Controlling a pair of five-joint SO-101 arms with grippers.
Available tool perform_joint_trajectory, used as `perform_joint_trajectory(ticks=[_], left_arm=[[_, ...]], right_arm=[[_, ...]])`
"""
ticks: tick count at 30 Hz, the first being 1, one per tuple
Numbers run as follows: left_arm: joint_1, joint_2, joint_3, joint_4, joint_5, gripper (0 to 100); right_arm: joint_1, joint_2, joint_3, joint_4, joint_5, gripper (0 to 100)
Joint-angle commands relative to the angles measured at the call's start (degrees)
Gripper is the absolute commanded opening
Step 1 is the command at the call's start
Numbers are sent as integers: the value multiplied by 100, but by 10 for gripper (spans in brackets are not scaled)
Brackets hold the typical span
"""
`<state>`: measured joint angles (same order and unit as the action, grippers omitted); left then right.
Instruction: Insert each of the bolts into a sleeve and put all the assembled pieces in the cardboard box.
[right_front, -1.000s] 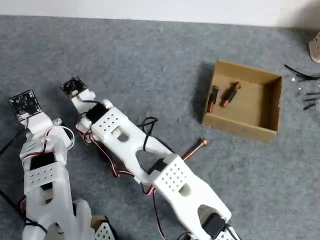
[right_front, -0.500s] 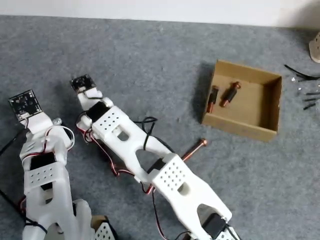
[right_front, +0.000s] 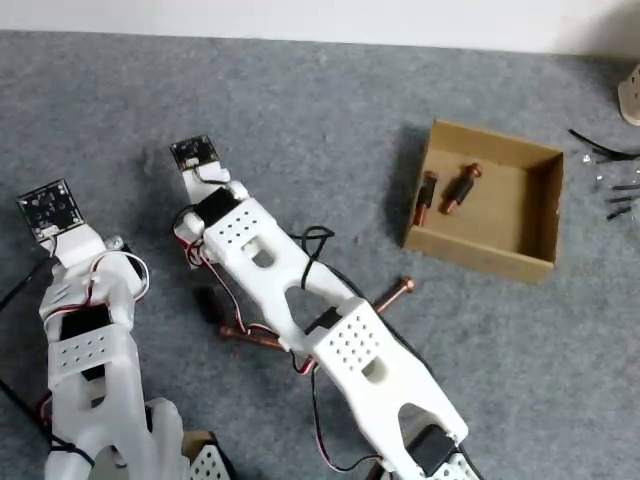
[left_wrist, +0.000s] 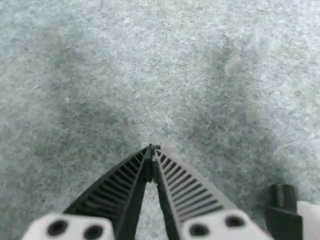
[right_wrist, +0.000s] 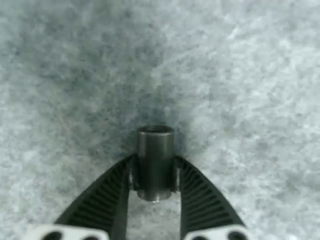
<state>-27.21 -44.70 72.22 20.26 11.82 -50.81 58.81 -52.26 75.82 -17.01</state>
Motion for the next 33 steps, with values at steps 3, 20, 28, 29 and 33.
perform_joint_trajectory(ticks=[3, 20, 28, 29, 33], left_arm=[[48, 13, -31, -123, 0, 7], [215, 13, -40, -123, -18, 7], [295, 13, -40, -123, -18, 7], [295, 13, -48, -123, -18, 7], [295, 13, -13, -255, -18, 7]], right_arm=[[330, -312, -295, 400, 193, 3], [1596, -523, -2343, 2519, 255, 3], [1631, -567, -2334, 2536, 246, 3], [1648, -576, -2343, 2536, 246, 3], [1877, -1051, -2325, 2536, 229, 3]])
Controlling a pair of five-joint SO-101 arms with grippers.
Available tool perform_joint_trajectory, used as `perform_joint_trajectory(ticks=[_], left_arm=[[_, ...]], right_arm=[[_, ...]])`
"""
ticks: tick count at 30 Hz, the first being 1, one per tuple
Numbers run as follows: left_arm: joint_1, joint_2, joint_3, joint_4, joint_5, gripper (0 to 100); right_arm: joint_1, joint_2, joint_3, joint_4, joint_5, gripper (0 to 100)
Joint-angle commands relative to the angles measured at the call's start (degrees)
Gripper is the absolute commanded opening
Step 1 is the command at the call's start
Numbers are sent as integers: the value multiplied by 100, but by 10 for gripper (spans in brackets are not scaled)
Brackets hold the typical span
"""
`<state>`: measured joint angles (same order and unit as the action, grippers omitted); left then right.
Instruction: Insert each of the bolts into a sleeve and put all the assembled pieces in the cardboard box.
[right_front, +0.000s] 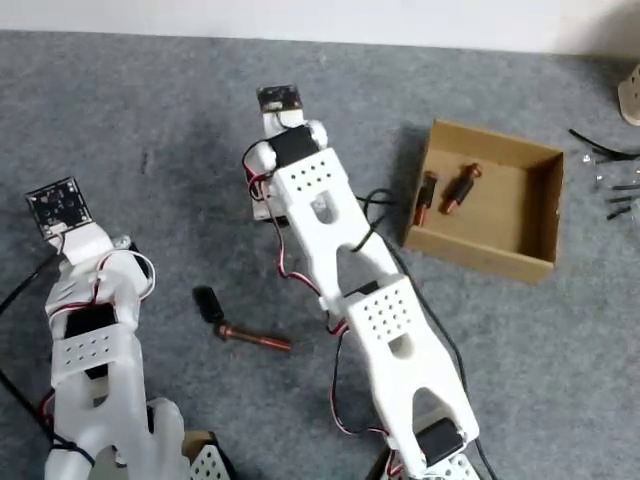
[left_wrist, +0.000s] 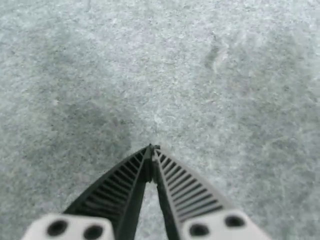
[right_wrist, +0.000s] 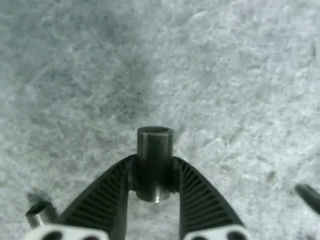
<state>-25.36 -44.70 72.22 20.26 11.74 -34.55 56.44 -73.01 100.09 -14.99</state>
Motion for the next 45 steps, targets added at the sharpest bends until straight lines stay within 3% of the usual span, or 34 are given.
perform_joint_trajectory(ticks=[1, 13, 24, 31, 39, 45], left_arm=[[110, 13, -4, -308, -9, 7], [207, 13, -4, -308, -9, 7], [207, 13, -4, -308, -9, 7], [233, 13, -4, -308, -9, 7], [233, 13, -4, -308, -9, 7], [338, 13, 22, -308, 0, 7]], right_arm=[[338, -1024, -180, 110, 26, 3], [778, -3996, 3521, -145, 44, 4], [1121, -6642, 8444, -2853, 62, 4], [1719, -8101, 10923, -4479, 642, 4], [2703, -8585, 12620, -5481, 967, 4], [3292, -8585, 13086, -5692, 985, 4]])
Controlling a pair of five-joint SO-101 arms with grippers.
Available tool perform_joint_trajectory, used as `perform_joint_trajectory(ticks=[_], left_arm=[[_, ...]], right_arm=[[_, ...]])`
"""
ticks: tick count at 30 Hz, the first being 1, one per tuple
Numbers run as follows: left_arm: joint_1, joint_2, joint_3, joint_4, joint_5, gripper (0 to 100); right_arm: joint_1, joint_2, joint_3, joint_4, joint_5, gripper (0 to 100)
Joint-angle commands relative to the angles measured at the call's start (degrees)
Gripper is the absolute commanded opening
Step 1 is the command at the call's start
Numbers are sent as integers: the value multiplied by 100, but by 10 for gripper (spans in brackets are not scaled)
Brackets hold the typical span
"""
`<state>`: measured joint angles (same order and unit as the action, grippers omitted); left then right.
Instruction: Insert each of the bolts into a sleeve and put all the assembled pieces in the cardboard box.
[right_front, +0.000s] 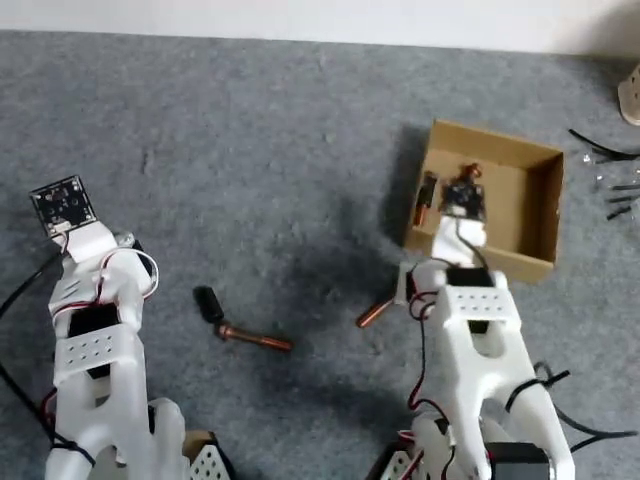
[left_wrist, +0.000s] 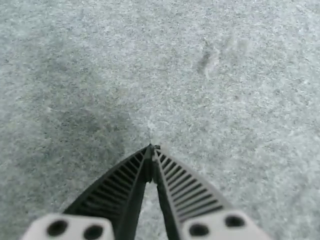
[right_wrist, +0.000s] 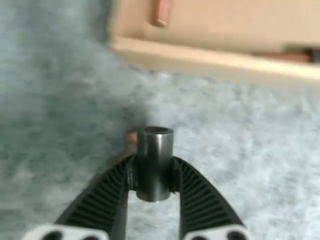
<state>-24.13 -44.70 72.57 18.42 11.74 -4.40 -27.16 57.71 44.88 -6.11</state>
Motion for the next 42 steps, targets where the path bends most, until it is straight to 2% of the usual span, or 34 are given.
perform_joint_trajectory(ticks=[1, 3, 9, 16, 20, 24, 27, 33, 36, 42], left_arm=[[277, 4, 22, -132, -9, 7], [382, 4, 31, -132, -18, 7], [743, 4, 48, -132, -686, 7], [840, 4, 48, -132, -800, 7], [822, 4, 48, -114, -800, 7], [831, 4, 48, -114, -800, 7], [848, 4, 48, -114, -800, 7], [831, 4, 48, -114, -800, 7], [831, 4, 48, -114, -800, 7], [831, 4, 48, -114, -800, 7]], right_arm=[[330, -233, 22, -171, 97, 4], [409, -233, 31, -251, 88, 4], [690, -391, 84, -295, 70, 4], [743, -2255, 1288, -312, 105, 4], [910, -3530, 1930, 585, 879, 4], [1525, -4048, 2545, 884, 1451, 4], [1807, -4048, 2747, 954, 1679, 4], [1824, -3714, 2747, 954, 1758, 4], [1824, -2958, 2677, 857, 2022, 4], [1833, -945, 2053, 488, 2040, 4]])
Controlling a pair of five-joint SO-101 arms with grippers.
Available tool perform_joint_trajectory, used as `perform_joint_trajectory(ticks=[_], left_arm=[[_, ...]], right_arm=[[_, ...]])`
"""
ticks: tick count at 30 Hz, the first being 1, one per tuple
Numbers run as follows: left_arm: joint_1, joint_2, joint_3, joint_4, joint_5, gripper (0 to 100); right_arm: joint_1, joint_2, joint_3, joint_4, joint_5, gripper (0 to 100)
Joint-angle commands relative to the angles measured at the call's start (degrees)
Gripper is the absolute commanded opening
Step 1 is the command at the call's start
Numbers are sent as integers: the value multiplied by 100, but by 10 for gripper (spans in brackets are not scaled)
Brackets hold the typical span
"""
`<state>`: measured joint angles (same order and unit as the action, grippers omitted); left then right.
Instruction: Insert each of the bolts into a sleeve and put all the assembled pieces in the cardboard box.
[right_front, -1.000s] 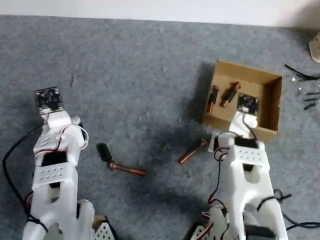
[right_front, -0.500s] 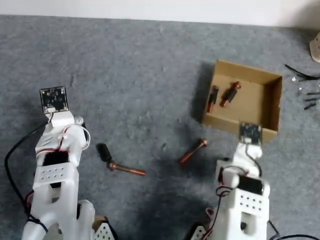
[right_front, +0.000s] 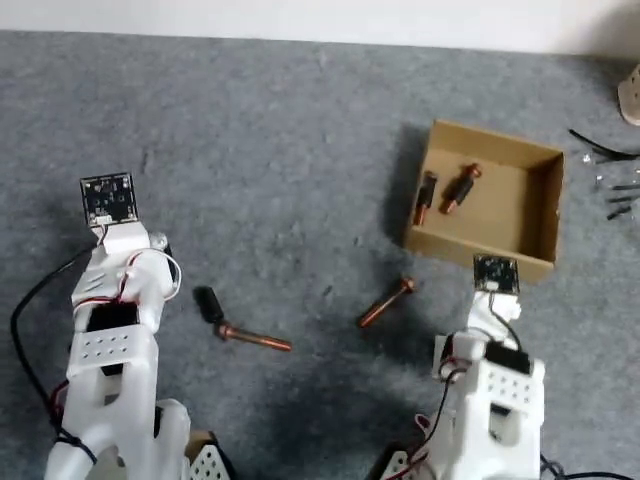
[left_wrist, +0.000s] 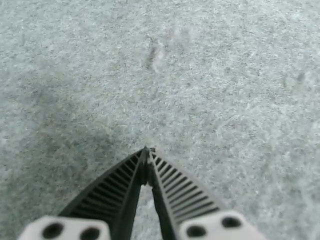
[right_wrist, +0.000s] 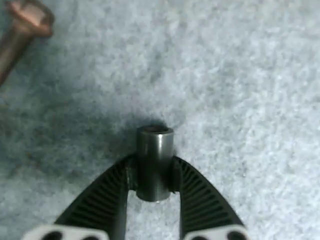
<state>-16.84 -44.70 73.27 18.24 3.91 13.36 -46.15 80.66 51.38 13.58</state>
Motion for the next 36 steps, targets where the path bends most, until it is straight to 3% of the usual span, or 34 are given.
perform_joint_trajectory(ticks=[1, 5, 17, 29, 36], left_arm=[[101, 4, -22, -97, -18, 7], [110, 4, -22, -97, -18, 7], [110, 4, -22, -97, -18, 7], [127, 4, -22, -97, -18, 7], [127, 4, -22, -97, -18, 7]], right_arm=[[110, 1218, -374, -163, 62, 4], [391, 1736, -708, -145, 53, 4], [435, 1455, -734, -145, 53, 5], [409, -2510, 708, -84, -158, 5], [391, -4936, 1103, 1059, -176, 5]])
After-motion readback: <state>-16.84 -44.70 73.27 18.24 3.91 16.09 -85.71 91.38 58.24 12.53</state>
